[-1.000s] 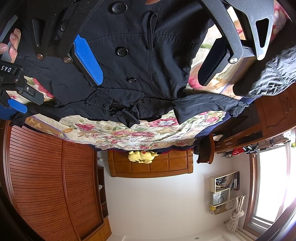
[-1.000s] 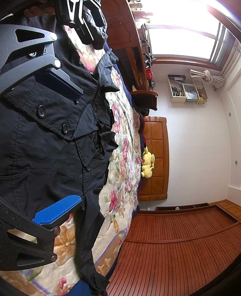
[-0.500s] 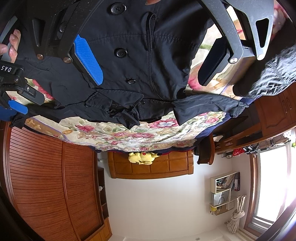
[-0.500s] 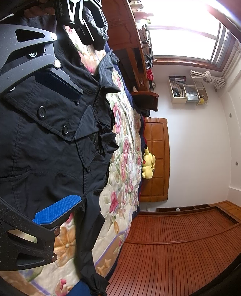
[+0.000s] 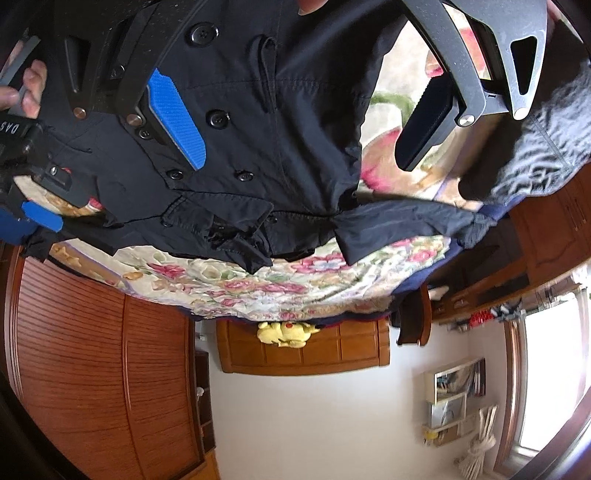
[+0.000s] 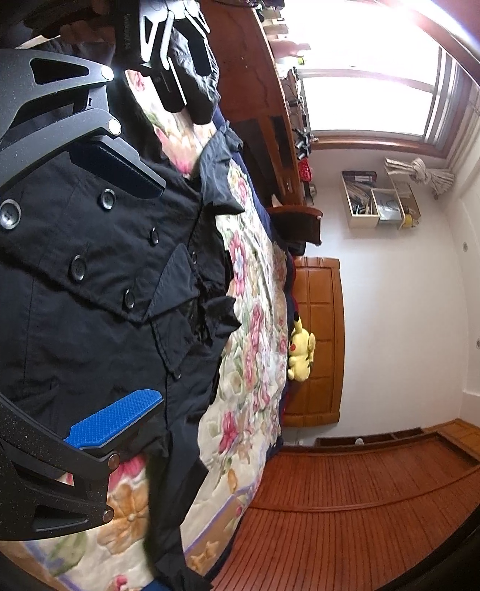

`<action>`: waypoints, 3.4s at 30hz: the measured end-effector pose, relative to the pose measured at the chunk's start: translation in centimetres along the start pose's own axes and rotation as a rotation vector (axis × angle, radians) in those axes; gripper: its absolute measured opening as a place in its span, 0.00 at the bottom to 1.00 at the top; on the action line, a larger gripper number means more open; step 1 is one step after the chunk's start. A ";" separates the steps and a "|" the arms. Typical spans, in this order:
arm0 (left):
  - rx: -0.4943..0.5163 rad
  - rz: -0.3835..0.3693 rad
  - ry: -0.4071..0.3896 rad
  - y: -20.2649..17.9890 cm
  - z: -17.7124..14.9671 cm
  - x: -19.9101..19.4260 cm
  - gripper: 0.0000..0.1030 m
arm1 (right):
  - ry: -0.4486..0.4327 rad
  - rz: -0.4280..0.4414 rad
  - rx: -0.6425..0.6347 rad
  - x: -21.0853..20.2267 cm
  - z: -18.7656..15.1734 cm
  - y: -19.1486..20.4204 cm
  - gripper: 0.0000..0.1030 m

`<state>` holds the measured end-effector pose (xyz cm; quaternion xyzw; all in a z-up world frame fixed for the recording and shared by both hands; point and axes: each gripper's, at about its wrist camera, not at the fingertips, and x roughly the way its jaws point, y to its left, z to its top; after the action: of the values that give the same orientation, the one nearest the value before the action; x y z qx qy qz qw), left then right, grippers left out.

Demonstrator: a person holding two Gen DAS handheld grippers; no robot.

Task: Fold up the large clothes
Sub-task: 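Reach the left gripper to the nearest sleeve cuff and close on it, then lift the held sleeve and lay it across the coat front with the left gripper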

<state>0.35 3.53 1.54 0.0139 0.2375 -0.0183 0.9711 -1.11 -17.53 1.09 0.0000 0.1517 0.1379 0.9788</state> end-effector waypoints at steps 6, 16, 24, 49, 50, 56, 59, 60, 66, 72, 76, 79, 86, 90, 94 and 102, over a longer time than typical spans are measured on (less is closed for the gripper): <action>-0.023 0.015 0.037 2.8 -0.1 1.2 1.00 | 0.010 0.027 -0.019 0.7 0.2 1.2 1.00; -0.070 0.002 0.090 8.6 0.5 3.1 1.00 | 0.028 0.065 -0.059 1.5 1.2 2.5 1.00; -0.083 -0.003 0.136 11.8 1.6 6.0 1.00 | 0.045 0.072 -0.109 2.5 2.1 3.5 1.00; -0.152 0.062 0.279 17.0 5.0 21.5 0.96 | 0.144 0.094 -0.113 10.0 4.4 3.2 1.00; -0.152 0.074 0.286 17.3 5.0 22.1 0.95 | 0.149 0.095 -0.108 10.3 4.4 3.1 1.00; -0.193 0.118 0.313 19.9 4.6 25.3 0.90 | 0.200 0.081 -0.117 12.0 3.8 3.0 1.00; -0.216 0.136 0.340 21.1 4.4 27.1 0.86 | 0.228 0.085 -0.100 12.8 3.9 2.9 1.00; -0.220 0.142 0.350 21.3 4.3 27.5 0.86 | 0.230 0.085 -0.096 12.8 4.0 2.8 1.00; -0.222 0.211 0.408 22.2 3.9 30.2 0.86 | 0.226 0.089 -0.088 12.7 4.3 3.0 1.00; -0.193 0.181 0.435 21.2 3.3 30.8 0.76 | 0.222 0.086 -0.090 12.8 4.1 2.5 1.00; -0.222 0.123 0.449 20.7 3.5 30.7 0.37 | 0.216 0.085 -0.094 12.8 4.3 2.4 1.00; -0.181 0.109 0.467 19.6 3.7 30.4 0.11 | 0.207 0.082 -0.091 12.4 4.4 2.4 1.00; -0.084 0.070 0.350 15.8 6.3 25.4 0.04 | 0.183 0.089 -0.079 11.7 4.7 2.1 1.00; 0.003 0.004 0.294 11.7 7.3 20.8 0.04 | 0.161 0.085 -0.078 10.8 5.2 1.7 1.00; 0.064 -0.048 0.252 8.0 7.2 16.6 0.04 | 0.147 0.085 -0.062 10.1 5.6 1.0 1.00; 0.126 -0.081 0.264 5.0 4.5 13.9 0.04 | 0.125 0.099 -0.057 9.2 5.6 1.1 1.00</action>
<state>14.94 7.99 -0.76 0.0677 0.3618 -0.0703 0.9271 8.66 -13.75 3.78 -0.0290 0.2085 0.1901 0.9589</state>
